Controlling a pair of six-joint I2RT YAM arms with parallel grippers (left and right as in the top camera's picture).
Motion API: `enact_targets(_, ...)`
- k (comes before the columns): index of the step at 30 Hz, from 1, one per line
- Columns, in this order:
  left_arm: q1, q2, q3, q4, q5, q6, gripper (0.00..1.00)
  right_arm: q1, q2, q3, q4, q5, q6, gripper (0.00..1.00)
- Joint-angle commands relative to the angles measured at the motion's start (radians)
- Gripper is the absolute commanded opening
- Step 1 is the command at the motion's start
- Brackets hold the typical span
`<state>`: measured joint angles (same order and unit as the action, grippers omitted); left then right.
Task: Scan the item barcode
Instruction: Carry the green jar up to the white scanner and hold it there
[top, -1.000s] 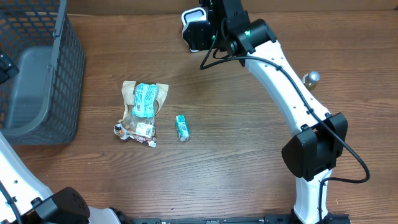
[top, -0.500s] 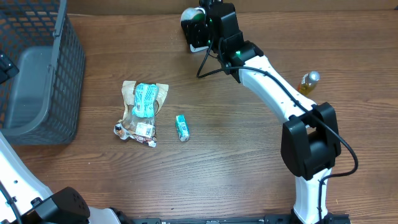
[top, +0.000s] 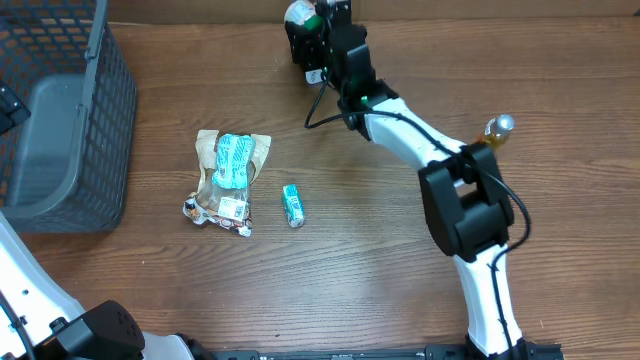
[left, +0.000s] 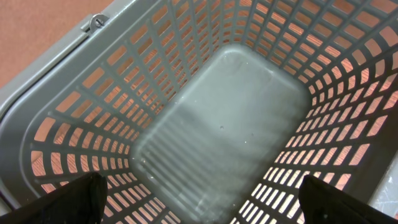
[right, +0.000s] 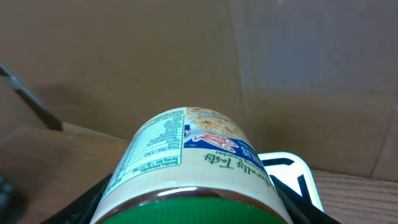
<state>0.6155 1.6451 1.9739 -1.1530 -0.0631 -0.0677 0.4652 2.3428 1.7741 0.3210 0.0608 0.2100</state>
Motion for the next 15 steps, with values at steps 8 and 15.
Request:
enact_targets(8,-0.001,0.006,0.018,0.001,0.008,0.019,1.0,-0.006,0.043,0.007,0.19,0.06,-0.002,0.09)
enact_targets(15,-0.001,0.006,0.018,0.001,0.009,0.019,0.99,-0.01,0.045,0.007,0.228,0.078,-0.002,0.08)
